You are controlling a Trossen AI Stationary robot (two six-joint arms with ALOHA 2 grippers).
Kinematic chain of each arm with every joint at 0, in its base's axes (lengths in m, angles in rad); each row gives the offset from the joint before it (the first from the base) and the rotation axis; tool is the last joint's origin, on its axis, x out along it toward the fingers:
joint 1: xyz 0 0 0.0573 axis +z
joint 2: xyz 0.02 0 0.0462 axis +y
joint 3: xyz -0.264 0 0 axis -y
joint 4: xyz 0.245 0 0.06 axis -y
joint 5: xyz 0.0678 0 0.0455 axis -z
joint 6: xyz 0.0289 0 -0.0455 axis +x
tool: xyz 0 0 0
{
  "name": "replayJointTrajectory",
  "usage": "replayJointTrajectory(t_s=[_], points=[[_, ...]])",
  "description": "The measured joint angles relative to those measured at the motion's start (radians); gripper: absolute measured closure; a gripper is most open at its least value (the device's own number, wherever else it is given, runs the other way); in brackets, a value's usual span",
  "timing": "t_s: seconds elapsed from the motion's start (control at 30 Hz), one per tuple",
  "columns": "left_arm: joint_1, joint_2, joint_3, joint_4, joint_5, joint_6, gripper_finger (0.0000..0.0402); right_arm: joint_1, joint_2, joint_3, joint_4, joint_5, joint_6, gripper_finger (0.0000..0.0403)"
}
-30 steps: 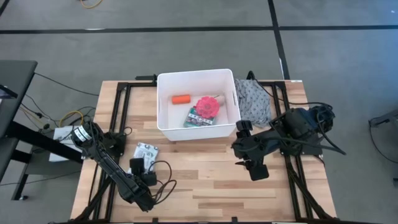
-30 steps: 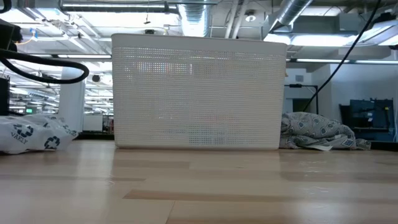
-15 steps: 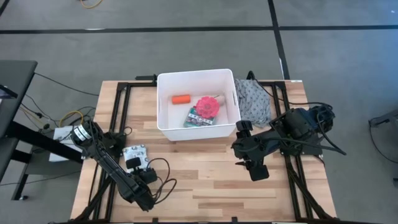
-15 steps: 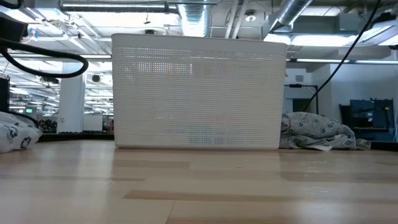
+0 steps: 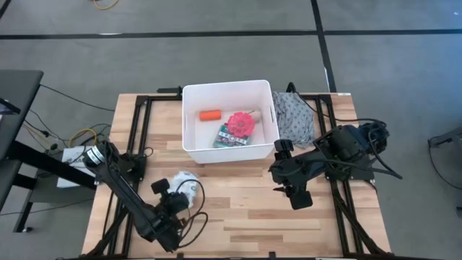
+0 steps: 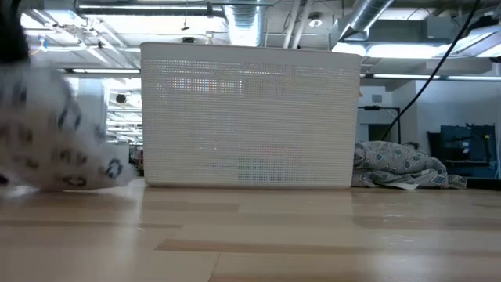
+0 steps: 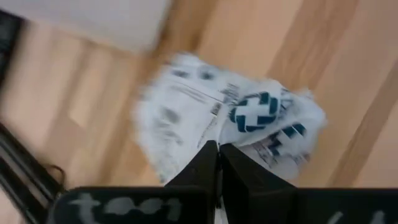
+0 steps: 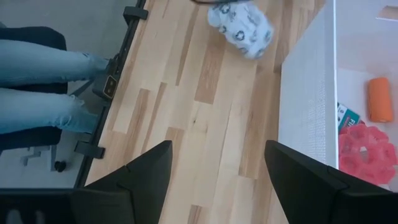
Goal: Pick & place medical supplies in basket/bin
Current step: Put the mailer bag into the white bin
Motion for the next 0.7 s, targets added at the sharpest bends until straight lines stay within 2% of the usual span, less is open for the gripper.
replayJointTrajectory(t_s=[0.1, 0.23, 0.5, 0.7], points=[[0.0, 0.0, 0.092, -0.11, -0.089, -0.013, 0.0399, -0.002, -0.006, 0.0, 0.0, 0.0, -0.001, 0.0153], [0.006, -0.002, 0.216, -0.166, -0.177, -0.008, 0.04, -0.007, -0.018, 0.0, 0.0, -0.002, -0.001, 0.0153], [0.035, -0.003, 0.411, -0.16, -0.295, 0.153, 0.0401, -0.004, -0.073, 0.0, 0.0, -0.003, -0.001, 0.0153], [0.049, -0.003, 0.543, -0.139, -0.466, 0.332, 0.0401, -0.005, -0.127, 0.0, 0.0, -0.003, -0.001, 0.0153]])
